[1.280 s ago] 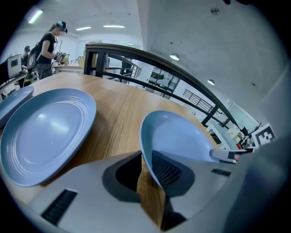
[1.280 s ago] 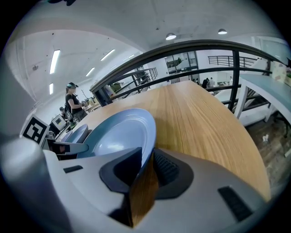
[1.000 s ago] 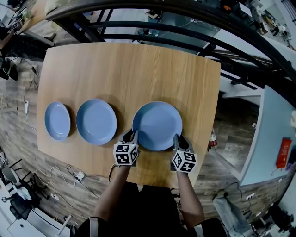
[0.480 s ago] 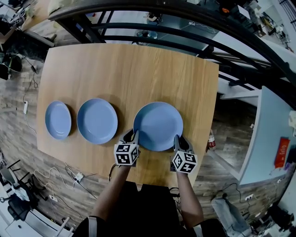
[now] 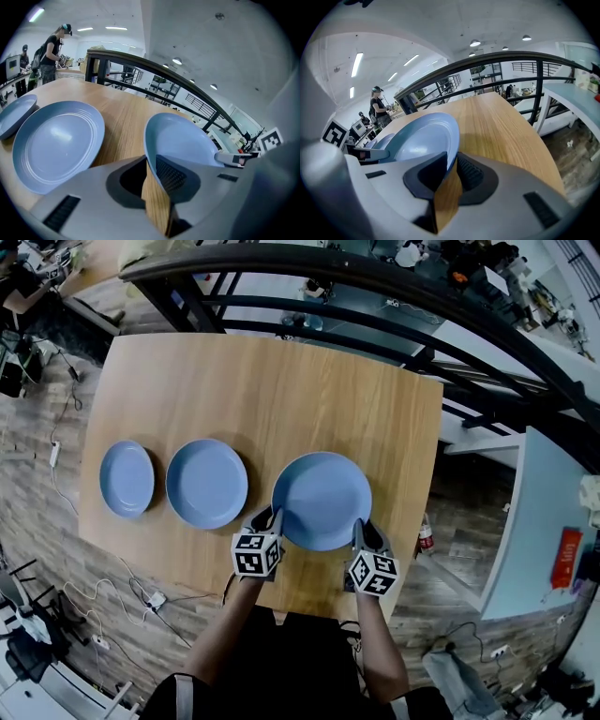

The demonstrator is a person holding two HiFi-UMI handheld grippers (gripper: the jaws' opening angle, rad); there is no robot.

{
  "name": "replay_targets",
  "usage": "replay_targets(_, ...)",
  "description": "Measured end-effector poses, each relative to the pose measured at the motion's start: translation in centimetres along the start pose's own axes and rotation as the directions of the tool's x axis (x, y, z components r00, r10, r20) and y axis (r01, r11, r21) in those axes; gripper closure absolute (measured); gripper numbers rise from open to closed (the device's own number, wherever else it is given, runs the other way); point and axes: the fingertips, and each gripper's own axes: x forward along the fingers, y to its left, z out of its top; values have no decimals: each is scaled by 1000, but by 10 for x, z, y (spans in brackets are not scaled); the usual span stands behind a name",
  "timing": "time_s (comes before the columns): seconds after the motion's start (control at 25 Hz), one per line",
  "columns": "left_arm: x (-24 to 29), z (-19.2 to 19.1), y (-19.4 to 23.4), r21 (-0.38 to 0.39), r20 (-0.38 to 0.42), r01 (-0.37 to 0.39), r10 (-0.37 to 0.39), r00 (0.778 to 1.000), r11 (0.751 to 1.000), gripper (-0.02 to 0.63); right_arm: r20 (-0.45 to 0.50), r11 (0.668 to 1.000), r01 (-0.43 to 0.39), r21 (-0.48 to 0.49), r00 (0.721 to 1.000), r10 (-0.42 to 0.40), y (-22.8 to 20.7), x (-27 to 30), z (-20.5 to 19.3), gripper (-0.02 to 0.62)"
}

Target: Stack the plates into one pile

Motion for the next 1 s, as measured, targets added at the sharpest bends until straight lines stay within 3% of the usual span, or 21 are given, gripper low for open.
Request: replay_targets(1.0,-92,21,50,-55,85,3,1,996,998,538,32,997,-43,-56,998,45,97,-37,8,515)
